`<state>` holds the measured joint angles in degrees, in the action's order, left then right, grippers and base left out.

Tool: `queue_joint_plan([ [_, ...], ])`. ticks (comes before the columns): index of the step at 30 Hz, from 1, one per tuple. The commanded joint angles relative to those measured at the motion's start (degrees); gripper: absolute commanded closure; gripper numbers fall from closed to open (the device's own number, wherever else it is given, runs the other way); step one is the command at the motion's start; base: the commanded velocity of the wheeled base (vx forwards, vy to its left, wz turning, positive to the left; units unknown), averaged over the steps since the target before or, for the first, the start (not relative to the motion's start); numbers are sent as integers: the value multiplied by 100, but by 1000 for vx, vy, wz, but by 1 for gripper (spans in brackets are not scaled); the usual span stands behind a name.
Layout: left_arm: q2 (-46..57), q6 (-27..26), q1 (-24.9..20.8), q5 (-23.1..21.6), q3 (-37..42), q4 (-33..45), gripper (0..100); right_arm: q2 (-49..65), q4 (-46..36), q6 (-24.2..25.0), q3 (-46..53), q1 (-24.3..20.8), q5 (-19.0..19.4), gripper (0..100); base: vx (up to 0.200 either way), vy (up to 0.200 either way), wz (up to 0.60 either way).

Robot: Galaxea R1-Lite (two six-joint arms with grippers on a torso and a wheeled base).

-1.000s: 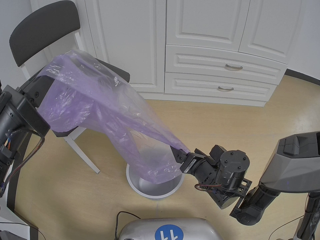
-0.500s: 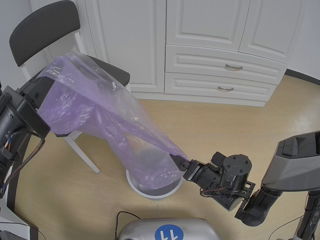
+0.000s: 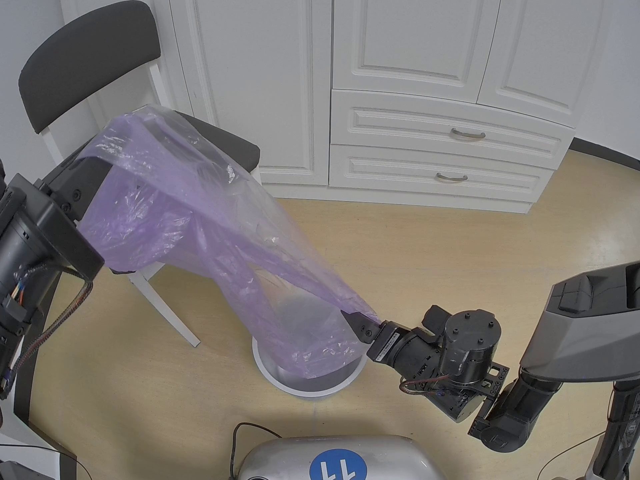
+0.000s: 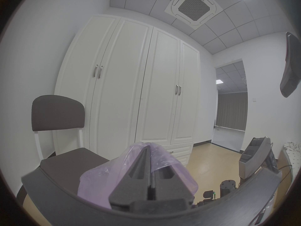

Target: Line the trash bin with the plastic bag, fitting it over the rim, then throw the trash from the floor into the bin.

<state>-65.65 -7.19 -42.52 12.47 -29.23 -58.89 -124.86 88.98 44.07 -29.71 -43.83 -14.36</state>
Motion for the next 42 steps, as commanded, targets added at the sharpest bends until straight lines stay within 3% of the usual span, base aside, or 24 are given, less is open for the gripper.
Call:
queue_joint_plan([
  [1, -54, 7, -19, 1, 40, 9, 100, 14, 102, -12, -9, -12, -14, 0, 0, 0, 0],
  [2, -97, 7, -63, 1, 58, 1, 100, 32, 102, -12, -9, -12, -14, 100, 0, 0, 0],
  [13, -247, 25, -248, 1, 111, 1, 100, 234, 102, 14, 9, -30, 39, 100, 0, 0, 0],
  [20, -423, 297, -230, 1, 269, 9, 100, 603, 102, -258, 185, -100, -23, 100, 0, 0, 0],
  [25, -598, 324, -222, -43, 594, 80, 100, 1420, 102, -1427, 343, -21, 3, 100, 0, 0, 0],
  [27, -897, 315, -257, -52, 849, 80, 100, 1983, 102, -2298, 466, 137, 21, 100, 0, 0, 0],
  [29, -1231, 315, -265, -52, 1060, 18, 100, 2484, -267, -2772, 545, 322, 30, 100, 0, 0, 0],
  [31, -1653, 341, -257, -52, 1157, 1, 100, 3020, -847, -2922, 492, 515, 39, 100, 0, 0, 0],
  [32, -1899, 385, -257, -52, 1165, 1, 100, 3283, -1234, -2922, 413, 603, 39, 100, 0, 0, 0],
  [34, -1899, 385, -257, -52, 1165, 1, 100, 3283, -1234, -2922, 413, 603, 39, 100, 0, 0, 0],
  [35, -2532, 684, -195, -87, 1174, -175, 100, 3951, -2324, -2904, 35, 717, 47, 100, 0, 0, 0],
  [37, -2892, 913, -125, -219, 1209, -448, 100, 4180, -2886, -2851, -140, 717, 12, 100, 0, 0, 0],
  [39, -3042, 957, -55, -333, 1236, -597, 100, 4224, -3053, -2807, -211, 717, 12, 100, 0, 0, 0],
  [42, -3789, 974, 306, -939, 1429, -1160, 100, 4004, -3176, -2447, -510, 717, -14, 100, 0, 0, 0],
])
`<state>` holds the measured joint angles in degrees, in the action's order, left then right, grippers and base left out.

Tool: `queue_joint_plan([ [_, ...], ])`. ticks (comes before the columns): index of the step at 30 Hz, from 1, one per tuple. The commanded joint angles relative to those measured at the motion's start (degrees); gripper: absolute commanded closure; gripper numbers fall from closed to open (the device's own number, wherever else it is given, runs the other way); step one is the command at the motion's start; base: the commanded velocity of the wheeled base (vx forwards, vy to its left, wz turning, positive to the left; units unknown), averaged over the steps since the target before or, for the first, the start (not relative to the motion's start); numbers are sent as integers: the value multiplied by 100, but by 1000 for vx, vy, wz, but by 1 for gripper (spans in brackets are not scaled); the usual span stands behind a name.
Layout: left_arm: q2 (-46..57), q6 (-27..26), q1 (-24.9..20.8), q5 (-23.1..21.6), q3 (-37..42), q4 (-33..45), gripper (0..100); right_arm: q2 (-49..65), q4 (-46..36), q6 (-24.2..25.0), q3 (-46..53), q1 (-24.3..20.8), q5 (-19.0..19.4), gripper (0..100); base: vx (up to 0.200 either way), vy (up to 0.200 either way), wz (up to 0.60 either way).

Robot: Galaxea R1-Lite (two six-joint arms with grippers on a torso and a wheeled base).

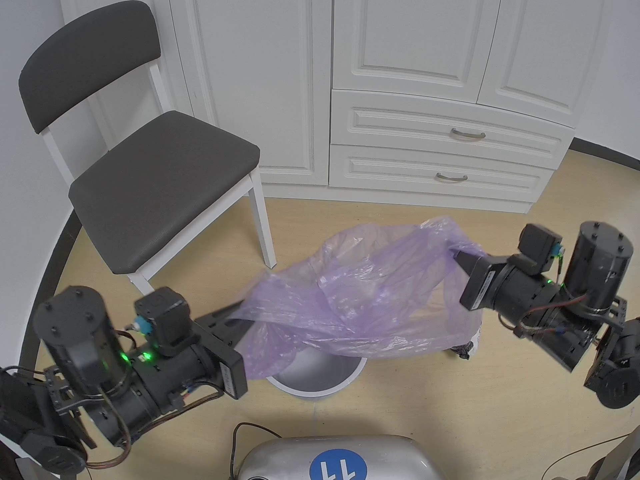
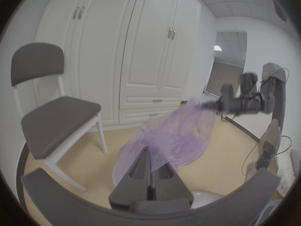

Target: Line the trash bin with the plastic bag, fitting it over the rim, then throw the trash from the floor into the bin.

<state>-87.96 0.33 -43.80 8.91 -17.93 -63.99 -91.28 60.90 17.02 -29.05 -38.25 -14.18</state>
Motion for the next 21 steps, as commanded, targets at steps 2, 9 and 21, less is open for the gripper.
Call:
queue_joint_plan([
  [2, -2068, 231, 618, -768, 299, -905, 100, 427, -351, 460, -769, 143, -68, 100, 0, 0, 0],
  [9, -3755, 222, 1154, -944, 158, -2443, 100, -258, -307, 1058, -1261, -103, -481, 100, 0, 0, 0],
  [21, -3711, 433, 1620, -1427, 27, -2373, 100, -724, -26, 1339, -1279, -244, -498, 100, 0, 0, 0],
])
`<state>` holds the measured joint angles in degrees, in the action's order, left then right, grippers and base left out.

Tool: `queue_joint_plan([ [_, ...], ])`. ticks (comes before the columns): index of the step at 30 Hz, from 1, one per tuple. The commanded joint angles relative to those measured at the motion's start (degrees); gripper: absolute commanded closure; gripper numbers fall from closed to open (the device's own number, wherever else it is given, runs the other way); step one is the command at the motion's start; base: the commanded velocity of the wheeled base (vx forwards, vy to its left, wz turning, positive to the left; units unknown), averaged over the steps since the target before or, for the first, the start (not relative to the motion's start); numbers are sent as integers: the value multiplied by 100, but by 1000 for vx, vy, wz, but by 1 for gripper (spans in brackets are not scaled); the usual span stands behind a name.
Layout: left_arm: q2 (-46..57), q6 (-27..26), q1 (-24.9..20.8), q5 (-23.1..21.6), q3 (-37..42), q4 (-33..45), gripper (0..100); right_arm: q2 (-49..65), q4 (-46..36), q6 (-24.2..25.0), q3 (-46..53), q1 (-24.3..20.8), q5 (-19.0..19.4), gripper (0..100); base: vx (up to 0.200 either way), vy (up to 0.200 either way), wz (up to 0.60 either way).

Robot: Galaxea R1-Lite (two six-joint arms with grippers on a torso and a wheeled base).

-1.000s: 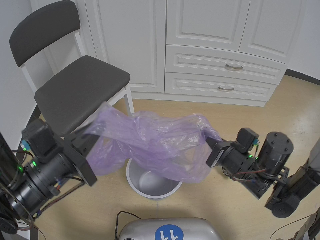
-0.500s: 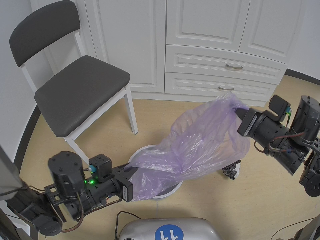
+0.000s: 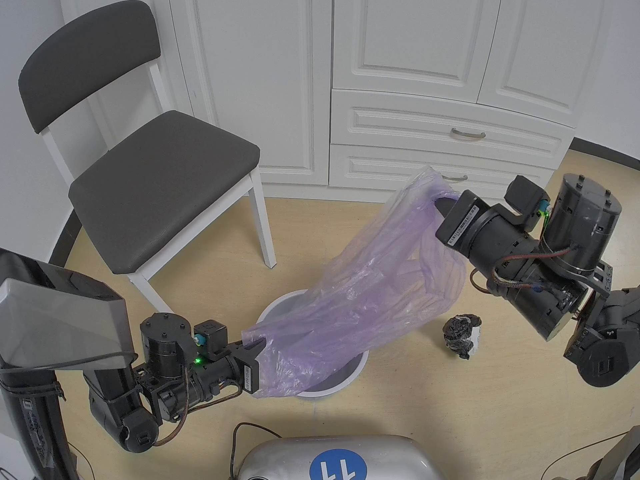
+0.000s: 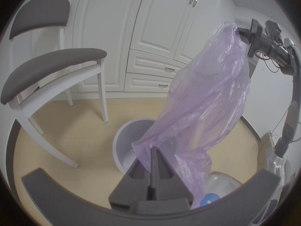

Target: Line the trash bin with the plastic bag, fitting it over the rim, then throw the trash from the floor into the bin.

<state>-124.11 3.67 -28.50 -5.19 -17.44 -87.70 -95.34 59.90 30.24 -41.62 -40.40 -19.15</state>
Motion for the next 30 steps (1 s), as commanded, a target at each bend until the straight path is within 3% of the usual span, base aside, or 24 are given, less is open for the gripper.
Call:
queue_joint_plan([
  [1, -34, 187, 90, -17, -40, -2, 100, -389, 179, 17, -13, -38, -1, 100, 0, 0, 0],
  [8, 63, 327, 372, -219, -163, -2, 100, -1004, 1164, 96, 40, -38, -10, 100, 0, 0, 0],
  [15, 590, 371, 591, -263, -189, 7, 100, -1180, 1304, 52, 66, -29, -18, 100, 0, 0, 0],
  [21, 985, 486, 547, -298, -154, 7, 100, -1136, 1304, -124, 268, -29, -36, 100, 0, 0, 0],
  [23, 1021, 503, 486, -289, -163, 7, 100, -1171, 1304, -432, 409, -21, -27, 100, 0, 0, 0],
  [30, 1038, 661, 126, -237, -189, -2, 100, -1224, 1296, -818, 813, -56, 43, 100, 0, 0, 0],
])
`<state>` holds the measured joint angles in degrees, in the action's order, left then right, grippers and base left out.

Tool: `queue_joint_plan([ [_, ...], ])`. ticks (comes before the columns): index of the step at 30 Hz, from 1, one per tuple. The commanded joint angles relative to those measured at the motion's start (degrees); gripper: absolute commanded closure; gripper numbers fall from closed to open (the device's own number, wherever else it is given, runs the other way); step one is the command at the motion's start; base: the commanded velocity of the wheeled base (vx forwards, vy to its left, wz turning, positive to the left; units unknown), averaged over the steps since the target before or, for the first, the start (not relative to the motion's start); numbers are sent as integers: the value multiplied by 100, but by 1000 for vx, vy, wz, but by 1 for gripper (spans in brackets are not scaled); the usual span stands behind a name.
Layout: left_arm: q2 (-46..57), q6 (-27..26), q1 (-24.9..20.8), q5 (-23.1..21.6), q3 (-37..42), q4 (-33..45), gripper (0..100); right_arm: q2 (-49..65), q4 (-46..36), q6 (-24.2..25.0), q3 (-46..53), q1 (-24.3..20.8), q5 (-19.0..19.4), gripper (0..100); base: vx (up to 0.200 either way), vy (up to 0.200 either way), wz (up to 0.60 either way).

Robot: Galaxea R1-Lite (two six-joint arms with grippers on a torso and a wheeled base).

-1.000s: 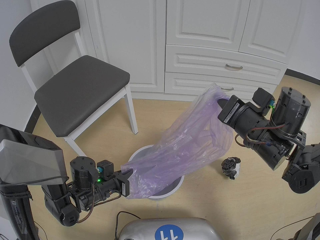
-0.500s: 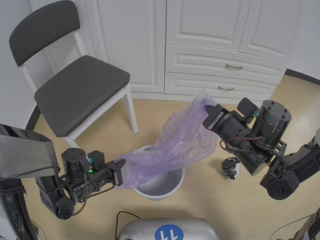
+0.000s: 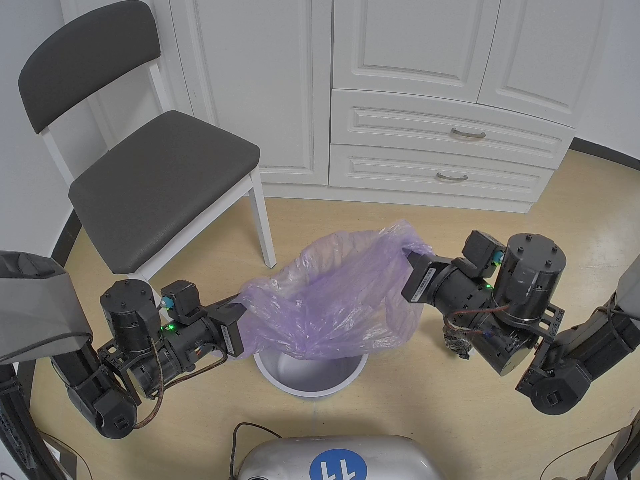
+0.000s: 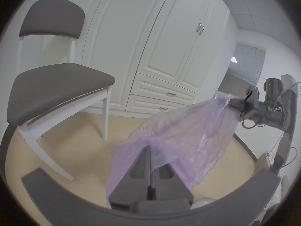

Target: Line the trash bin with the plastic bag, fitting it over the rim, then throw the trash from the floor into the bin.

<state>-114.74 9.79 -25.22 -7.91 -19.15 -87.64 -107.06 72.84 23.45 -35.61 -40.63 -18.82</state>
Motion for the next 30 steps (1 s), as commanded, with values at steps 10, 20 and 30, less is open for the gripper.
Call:
queue_joint_plan([
  [10, 285, 41, -774, 246, 52, -8, 100, 203, 134, -825, 1065, -287, 564, 100, 0, 0, 0],
  [20, 303, 85, -1283, 527, 17, -8, 100, -34, 503, -1133, 1522, -490, 696, 100, 0, 0, 0],
  [30, 241, 471, -1538, 527, -54, -8, 100, -615, 881, -1062, 1478, -709, 740, 100, 0, 0, 0],
])
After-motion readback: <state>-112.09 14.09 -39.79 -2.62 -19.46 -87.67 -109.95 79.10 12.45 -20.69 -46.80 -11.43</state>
